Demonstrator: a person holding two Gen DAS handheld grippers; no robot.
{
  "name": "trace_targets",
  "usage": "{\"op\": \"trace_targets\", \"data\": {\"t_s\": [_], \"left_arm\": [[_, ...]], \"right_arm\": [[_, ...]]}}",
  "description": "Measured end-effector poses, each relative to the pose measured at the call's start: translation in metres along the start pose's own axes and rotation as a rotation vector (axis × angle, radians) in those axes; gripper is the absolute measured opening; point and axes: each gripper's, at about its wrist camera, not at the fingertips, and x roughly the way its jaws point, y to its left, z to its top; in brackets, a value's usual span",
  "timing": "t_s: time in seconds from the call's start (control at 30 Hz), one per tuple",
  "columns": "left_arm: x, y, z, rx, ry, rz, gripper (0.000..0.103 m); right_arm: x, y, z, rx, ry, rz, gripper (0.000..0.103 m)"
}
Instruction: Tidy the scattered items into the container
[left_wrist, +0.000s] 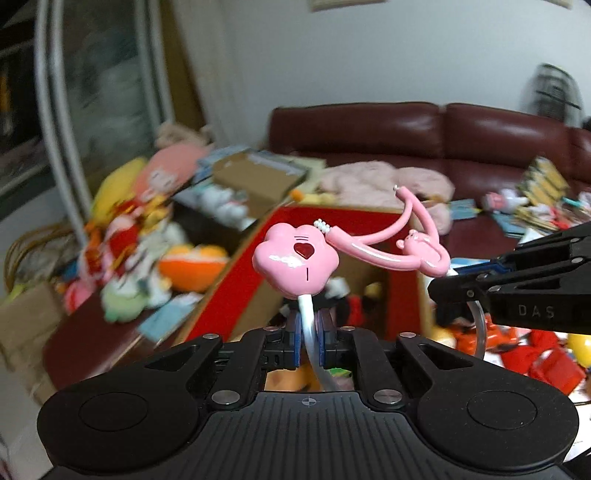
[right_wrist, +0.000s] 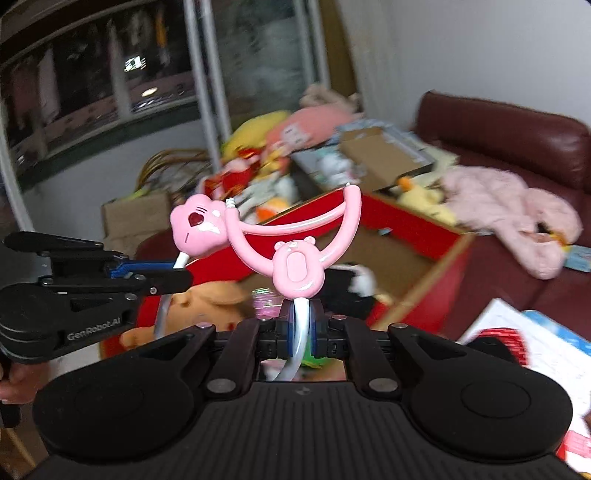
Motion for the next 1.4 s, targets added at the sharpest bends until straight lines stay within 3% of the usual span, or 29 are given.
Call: {"op": "trace_targets", "data": {"t_s": [0.13, 0.17, 0.2, 0.23, 0.27, 0.3, 0.63, 0.83, 1.4], "left_arm": [[0.007, 0.03, -0.021, -0.058, 0.068, 0.022, 0.009], [0.011, 0.036, -0.027, -0.063, 0.092, 0.02, 0.032], [0.014, 0.043, -0.032, -0.067, 0.111, 0.024, 0.051], [0.017, 0.047, -0.037, -0.067, 0.126, 0.04, 0.066], [0.019, 0.05, -0.041, -0.064, 0.133, 0.06, 0.087], [0.02, 0.053, -0.045, -0.057, 0.125, 0.075, 0.092], [0.041, 0.046, -0.053, 0.027, 0.15, 0.047, 0.096], [0.049, 0.05, -0.056, 0.028, 0.177, 0.051, 0.097], [0.061, 0.034, -0.06, 0.149, 0.21, 0.013, 0.098]], "right_arm": [[0.032, 0.019, -0.006, -0.056, 0.092, 0.045, 0.015], [0.041, 0.021, -0.009, -0.068, 0.136, 0.06, 0.028], [0.049, 0.022, -0.012, -0.074, 0.169, 0.062, 0.059], [0.052, 0.023, -0.015, -0.08, 0.171, 0.051, 0.072], [0.053, 0.023, -0.017, -0.089, 0.158, 0.034, 0.081], [0.054, 0.022, -0.017, -0.099, 0.156, 0.019, 0.081], [0.067, 0.018, -0.019, -0.051, 0.203, 0.003, 0.084], [0.079, 0.022, -0.022, -0.077, 0.238, 0.029, 0.085], [0.088, 0.021, -0.02, -0.183, 0.316, 0.032, 0.089]]}}
